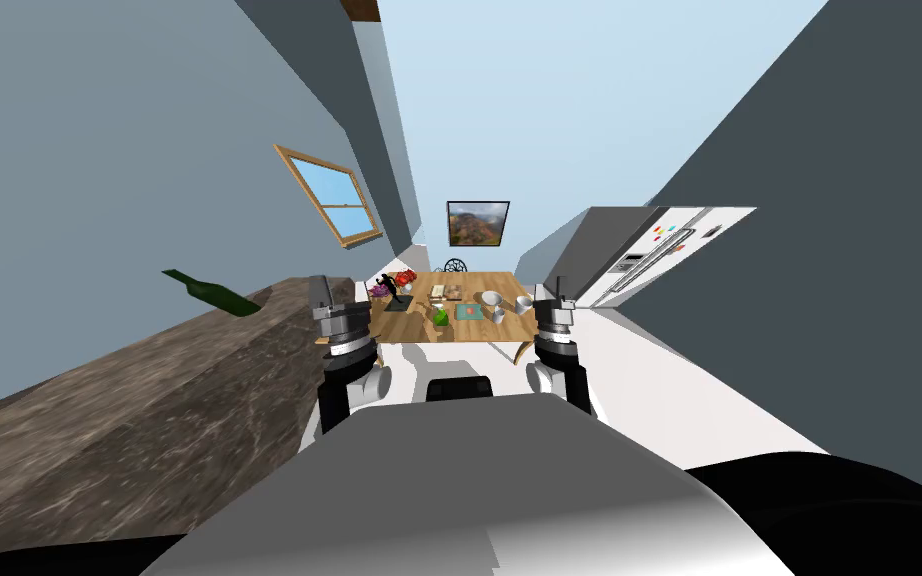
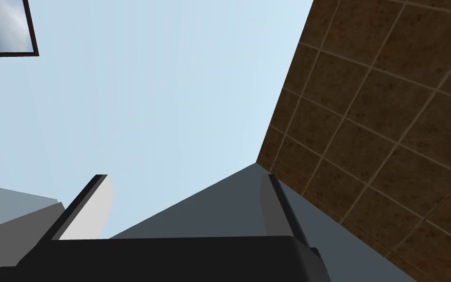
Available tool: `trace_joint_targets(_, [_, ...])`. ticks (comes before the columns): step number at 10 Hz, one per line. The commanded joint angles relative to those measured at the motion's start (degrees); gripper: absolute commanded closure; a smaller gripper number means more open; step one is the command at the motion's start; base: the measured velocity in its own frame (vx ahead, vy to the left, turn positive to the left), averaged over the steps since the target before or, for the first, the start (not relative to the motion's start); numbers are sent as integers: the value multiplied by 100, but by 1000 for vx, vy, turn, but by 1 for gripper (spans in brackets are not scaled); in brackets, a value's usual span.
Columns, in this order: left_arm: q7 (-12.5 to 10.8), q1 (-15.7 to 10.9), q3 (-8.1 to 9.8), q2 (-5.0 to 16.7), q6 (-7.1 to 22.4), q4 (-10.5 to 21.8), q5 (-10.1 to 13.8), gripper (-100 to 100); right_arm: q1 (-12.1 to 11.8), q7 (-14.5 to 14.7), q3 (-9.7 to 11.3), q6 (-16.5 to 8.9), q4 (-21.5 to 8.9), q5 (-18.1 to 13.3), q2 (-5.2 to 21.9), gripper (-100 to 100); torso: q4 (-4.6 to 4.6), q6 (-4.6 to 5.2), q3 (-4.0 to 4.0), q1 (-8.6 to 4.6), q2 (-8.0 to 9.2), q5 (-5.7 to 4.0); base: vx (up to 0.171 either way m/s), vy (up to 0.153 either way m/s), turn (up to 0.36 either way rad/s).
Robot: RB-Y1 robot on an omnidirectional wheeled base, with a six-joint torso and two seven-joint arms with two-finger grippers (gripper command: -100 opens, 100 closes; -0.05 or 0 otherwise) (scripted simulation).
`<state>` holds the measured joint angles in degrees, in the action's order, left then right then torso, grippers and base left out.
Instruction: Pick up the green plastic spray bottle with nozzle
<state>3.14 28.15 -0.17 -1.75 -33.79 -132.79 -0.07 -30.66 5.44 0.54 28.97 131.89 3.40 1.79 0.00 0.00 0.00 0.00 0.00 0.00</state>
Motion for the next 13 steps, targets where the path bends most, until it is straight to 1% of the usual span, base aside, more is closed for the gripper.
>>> trace_joint_targets(1, [27,32,-10,212,-13,57,-52,-100,0,0,0,0,0,0,0,0,0,0,0,0,0,0,6,32,-25])
trace_joint_targets(3, [86,87,-25,520,-38,196,-171,-100,0,0,-1,0,0,0,1,0,0,0,0,26,0,5,0,84,-47])
trace_joint_targets(5, [167,140,-38,811,-64,416,-346,-100,0,0,-1,0,0,0,1,0,-1,1,-1,48,-2,11,9,123,-98])
trace_joint_targets(8, [306,188,-53,1200,-99,895,-693,-100,0,0,-1,0,0,0,2,0,-1,0,-1,60,-2,14,-7,149,-146])
trace_joint_targets(11, [442,179,-71,1565,-120,1466,-1116,-100,0,0,-1,0,0,0,2,0,1,0,2,67,4,16,-18,173,-178])
trace_joint_targets(12, [442,179,-71,1565,-120,1536,-1116,-100,0,0,-2,0,0,0,2,0,0,0,1,71,1,16,-5,131,-93])
trace_joint_targets(13, [484,161,-80,1688,-126,1715,-1270,-100,0,0,-1,0,0,0,1,0,0,-1,-2,55,-4,14,-10,91,-174])
